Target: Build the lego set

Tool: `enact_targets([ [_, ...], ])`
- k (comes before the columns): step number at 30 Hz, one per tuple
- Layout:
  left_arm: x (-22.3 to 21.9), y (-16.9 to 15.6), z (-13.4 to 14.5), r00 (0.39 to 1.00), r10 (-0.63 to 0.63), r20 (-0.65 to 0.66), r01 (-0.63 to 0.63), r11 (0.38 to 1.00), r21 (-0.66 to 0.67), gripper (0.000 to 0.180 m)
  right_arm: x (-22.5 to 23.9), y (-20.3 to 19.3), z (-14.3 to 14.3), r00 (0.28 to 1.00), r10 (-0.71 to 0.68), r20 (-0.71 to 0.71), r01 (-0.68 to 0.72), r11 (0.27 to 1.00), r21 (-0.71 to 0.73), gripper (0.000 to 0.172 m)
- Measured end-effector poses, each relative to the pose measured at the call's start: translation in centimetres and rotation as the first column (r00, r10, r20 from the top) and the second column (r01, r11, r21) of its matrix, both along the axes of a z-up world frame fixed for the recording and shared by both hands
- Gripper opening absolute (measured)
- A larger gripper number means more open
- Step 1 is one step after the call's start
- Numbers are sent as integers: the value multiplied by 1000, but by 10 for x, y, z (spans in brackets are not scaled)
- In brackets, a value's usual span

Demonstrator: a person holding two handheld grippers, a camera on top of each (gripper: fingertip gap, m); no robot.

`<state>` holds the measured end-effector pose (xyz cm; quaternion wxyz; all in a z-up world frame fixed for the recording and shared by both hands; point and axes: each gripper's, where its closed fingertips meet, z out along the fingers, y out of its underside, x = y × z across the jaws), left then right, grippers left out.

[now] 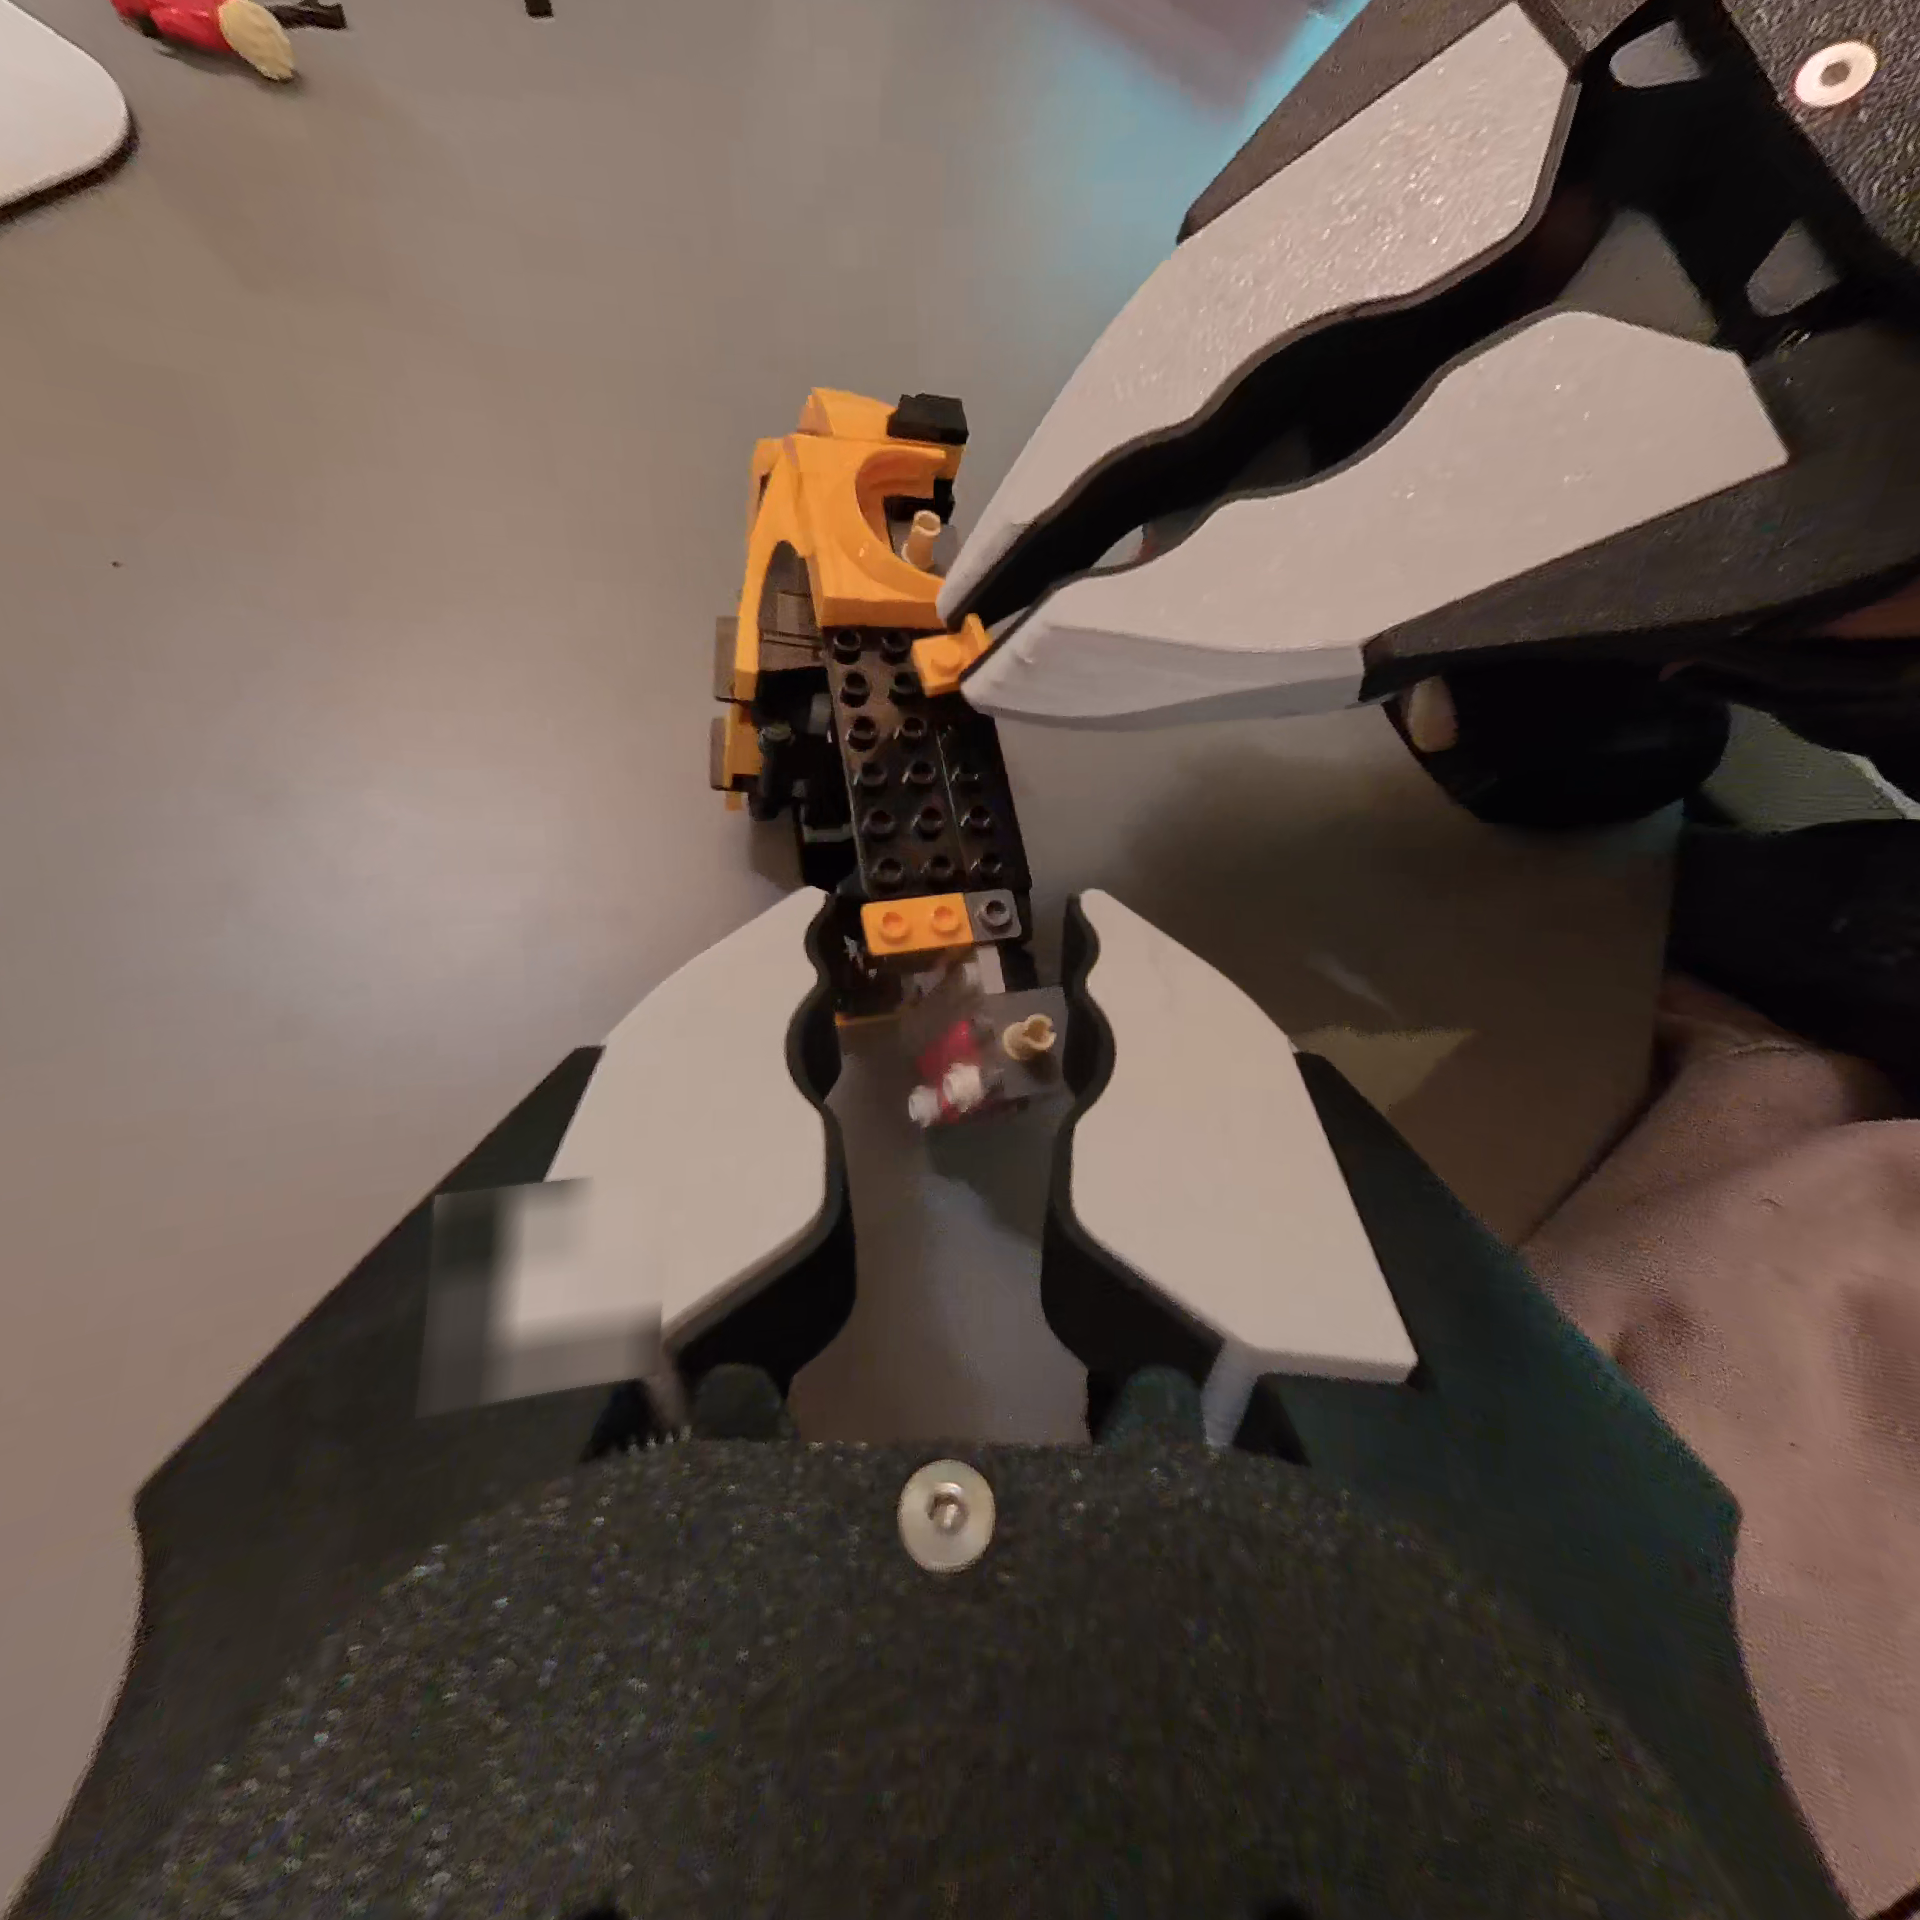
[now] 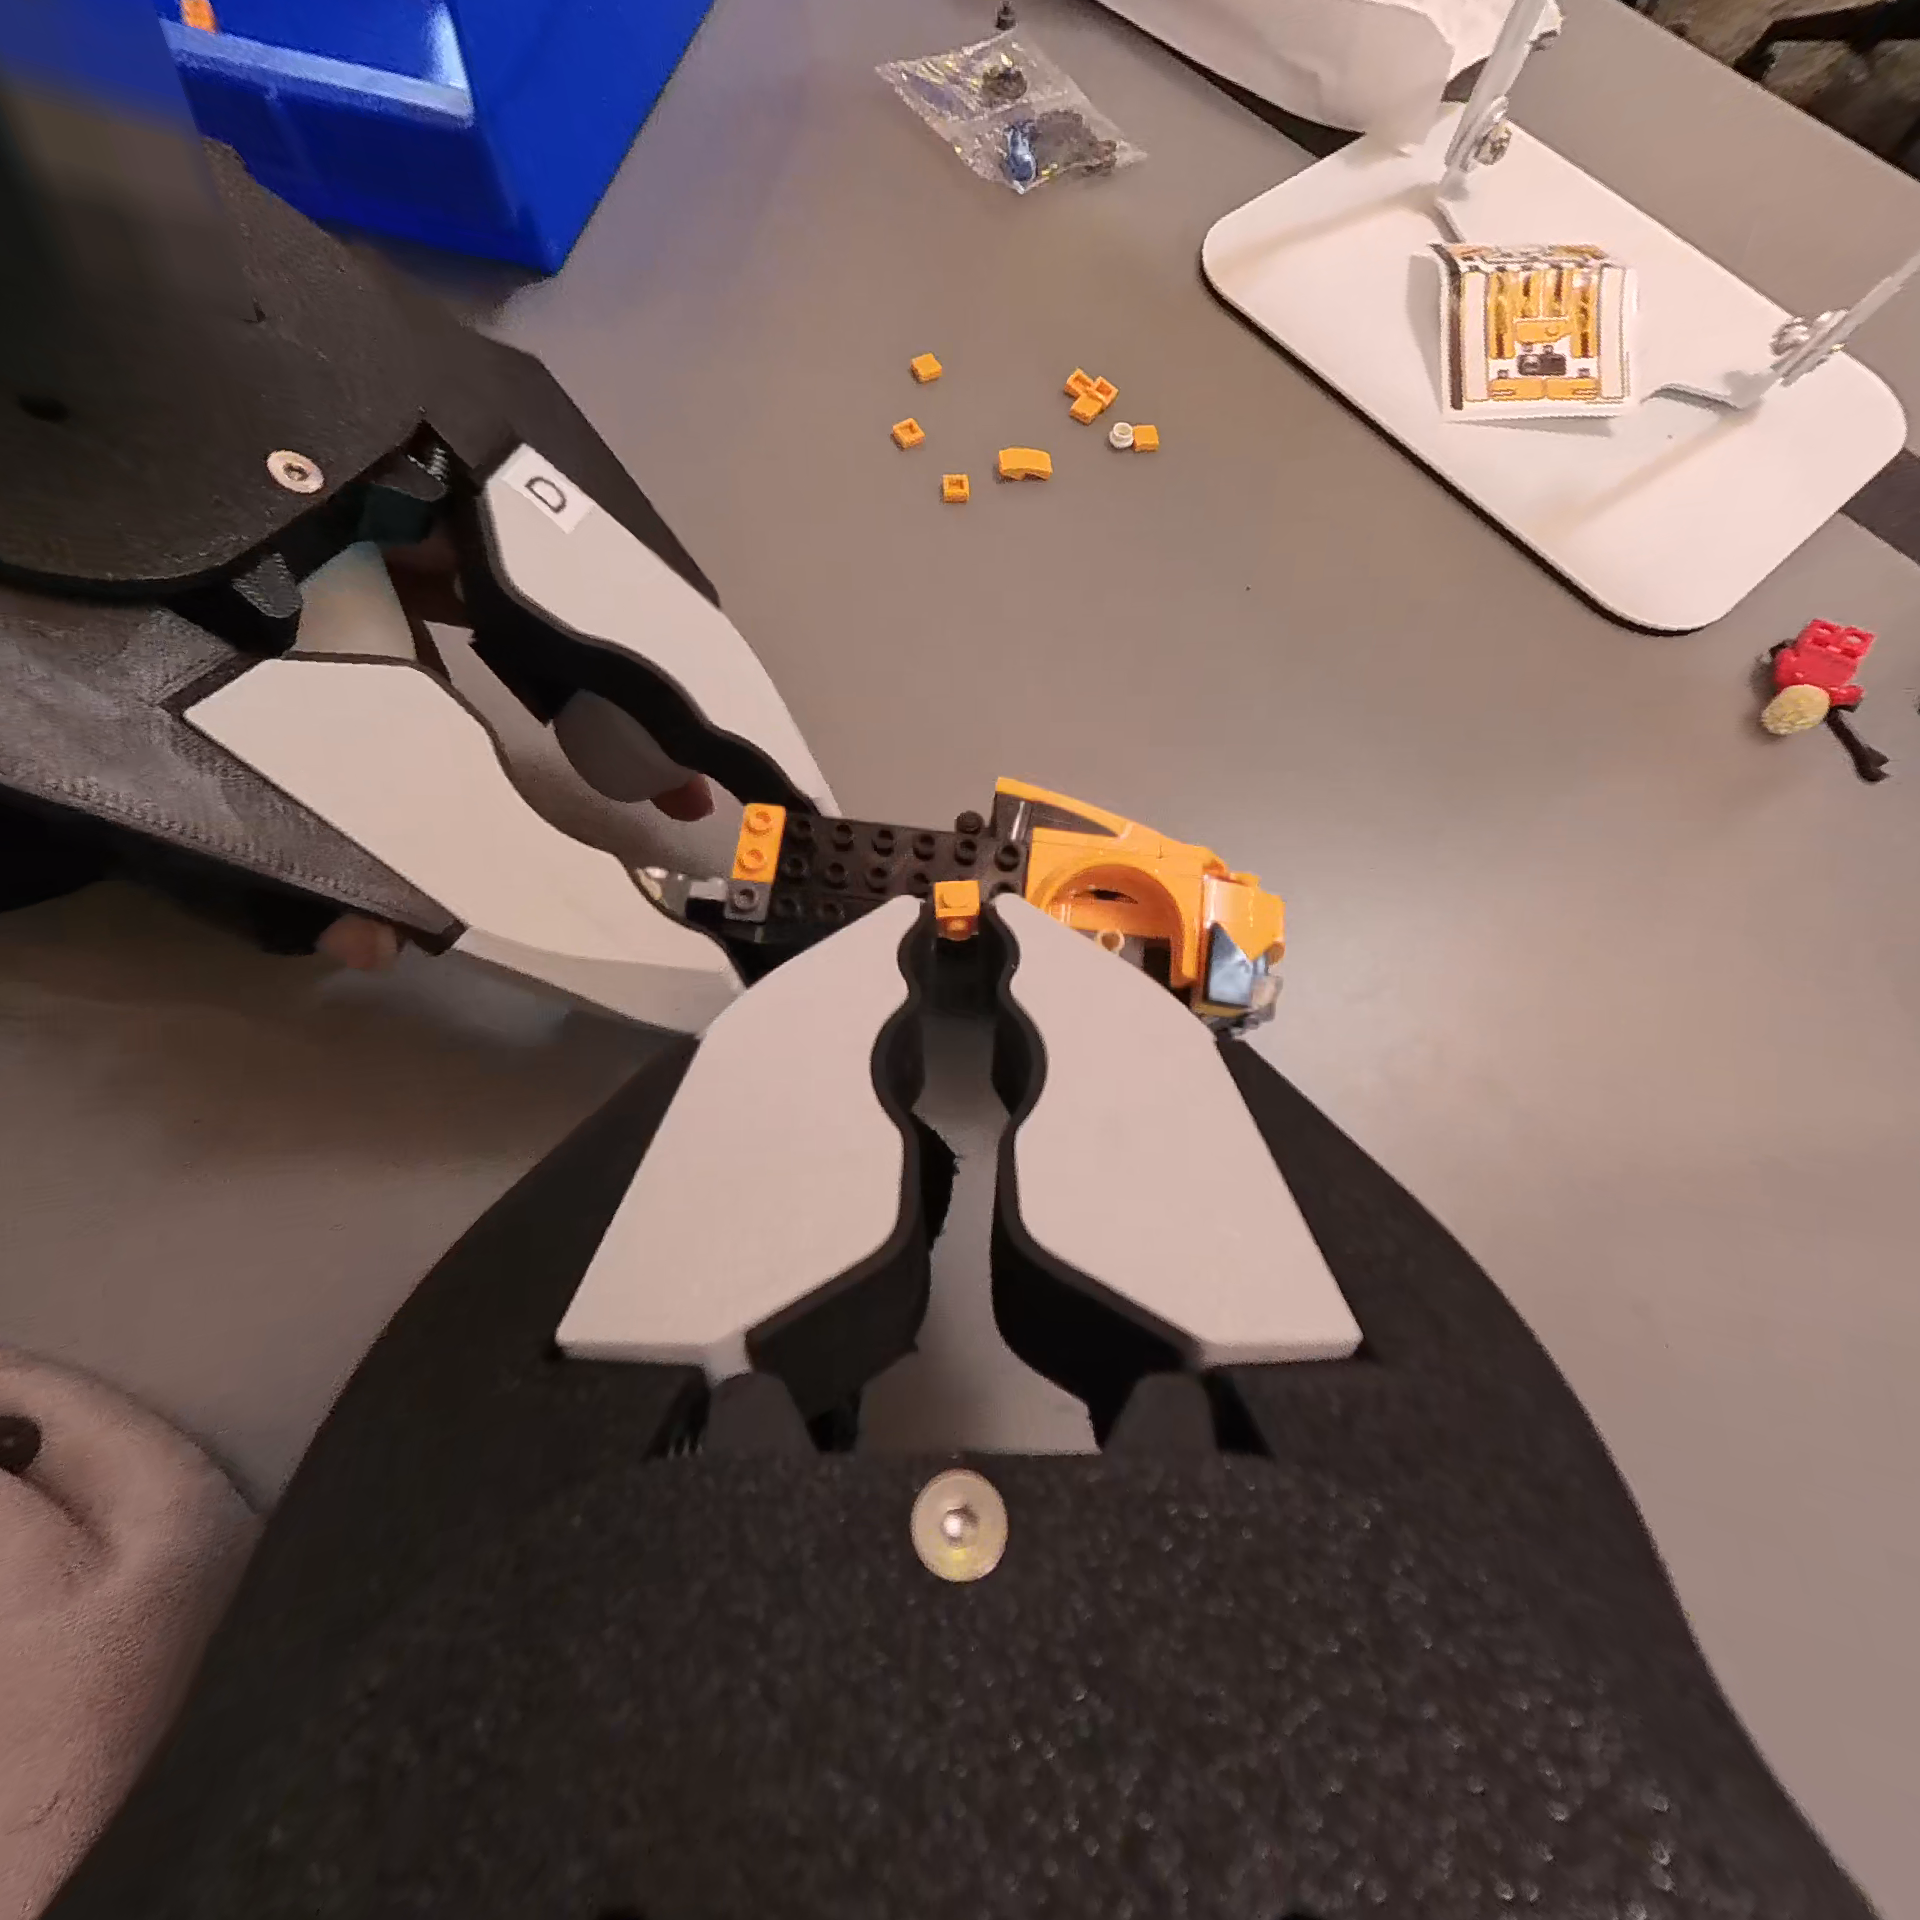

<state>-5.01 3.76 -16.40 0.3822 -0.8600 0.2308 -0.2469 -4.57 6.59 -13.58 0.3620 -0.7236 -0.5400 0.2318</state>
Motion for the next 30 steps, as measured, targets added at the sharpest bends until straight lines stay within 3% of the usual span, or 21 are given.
enact_targets([
  [22,14,-10,2,997,-40,72,42,999,-24,44,12,2,0,987,-39,155,12,985,174,8],
  [30,14,-10,2,996,-42,73,44,999,-23,44,11,-1,-4,985,-30,168,1,986,169,8],
])
